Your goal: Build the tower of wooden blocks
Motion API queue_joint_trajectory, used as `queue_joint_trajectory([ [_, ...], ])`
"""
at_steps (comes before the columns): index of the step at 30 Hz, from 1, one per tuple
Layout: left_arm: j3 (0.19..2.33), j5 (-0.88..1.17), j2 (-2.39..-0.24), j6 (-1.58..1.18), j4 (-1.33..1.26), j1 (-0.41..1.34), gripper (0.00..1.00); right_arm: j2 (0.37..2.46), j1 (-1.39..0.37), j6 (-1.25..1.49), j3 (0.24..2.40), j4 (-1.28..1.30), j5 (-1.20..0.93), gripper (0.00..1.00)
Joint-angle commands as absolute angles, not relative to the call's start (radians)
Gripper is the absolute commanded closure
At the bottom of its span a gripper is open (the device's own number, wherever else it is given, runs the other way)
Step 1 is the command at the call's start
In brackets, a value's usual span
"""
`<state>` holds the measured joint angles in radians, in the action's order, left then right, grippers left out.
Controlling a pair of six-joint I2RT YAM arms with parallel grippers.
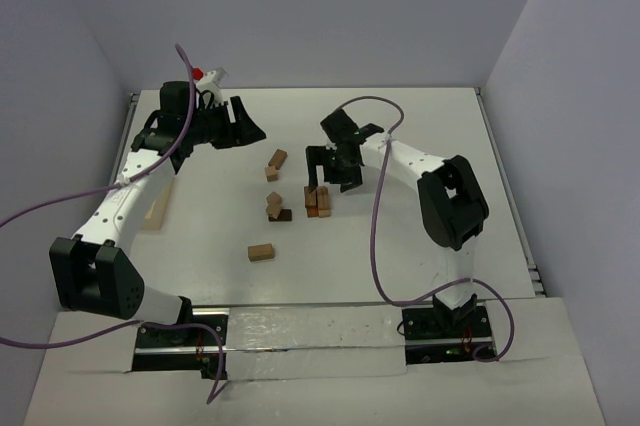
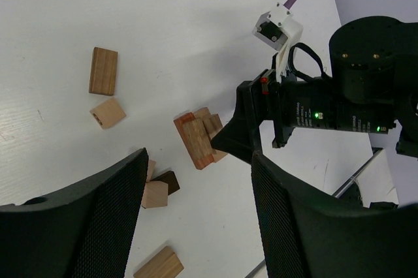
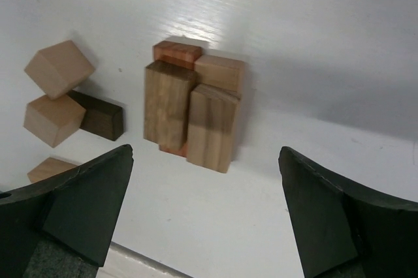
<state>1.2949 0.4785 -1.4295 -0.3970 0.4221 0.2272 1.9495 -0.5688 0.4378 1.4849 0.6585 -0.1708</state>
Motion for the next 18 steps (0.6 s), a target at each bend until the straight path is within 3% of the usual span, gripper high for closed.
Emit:
queue_joint_trajectory([
  [1, 1.333, 0.471, -1.436, -0.410, 0.402, 0.221, 0.29, 1.937, -0.624, 0.492, 1.559, 0.711, -0.044, 0.00],
  [18, 1.339, 0.468, -1.433, -0.410, 0.410, 0.221, 0.30, 2.049, -0.715, 0.520, 1.663, 0.787, 0.079, 0.00],
])
